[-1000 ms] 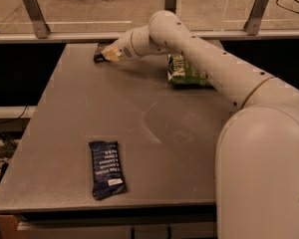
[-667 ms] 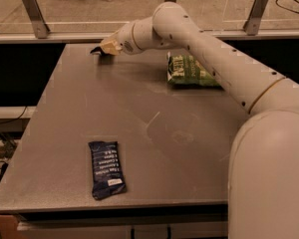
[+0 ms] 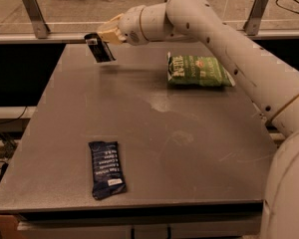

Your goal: Pick rxbar chocolate

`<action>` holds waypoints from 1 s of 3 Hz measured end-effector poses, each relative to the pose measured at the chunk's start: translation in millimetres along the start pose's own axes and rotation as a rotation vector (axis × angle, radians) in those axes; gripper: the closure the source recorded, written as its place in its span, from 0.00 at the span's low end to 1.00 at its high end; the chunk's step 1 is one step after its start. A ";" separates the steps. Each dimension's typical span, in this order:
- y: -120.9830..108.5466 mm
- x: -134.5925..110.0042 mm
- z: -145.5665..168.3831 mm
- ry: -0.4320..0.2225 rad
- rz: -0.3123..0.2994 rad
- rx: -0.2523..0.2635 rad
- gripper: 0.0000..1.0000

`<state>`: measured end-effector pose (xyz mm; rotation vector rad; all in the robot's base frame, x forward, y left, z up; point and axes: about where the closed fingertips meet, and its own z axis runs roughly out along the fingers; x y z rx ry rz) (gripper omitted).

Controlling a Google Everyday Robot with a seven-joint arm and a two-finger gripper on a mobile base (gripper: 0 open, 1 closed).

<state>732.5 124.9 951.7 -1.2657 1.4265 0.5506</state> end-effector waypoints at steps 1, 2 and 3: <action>6.3 -26.5 -28.0 -0.060 -0.050 -0.008 1.00; 11.1 -53.8 -50.2 -0.122 -0.087 -0.025 1.00; 12.3 -56.3 -51.6 -0.128 -0.091 -0.029 1.00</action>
Offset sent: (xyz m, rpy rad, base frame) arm -0.0619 -0.0341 0.1006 0.1189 -0.1643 0.1363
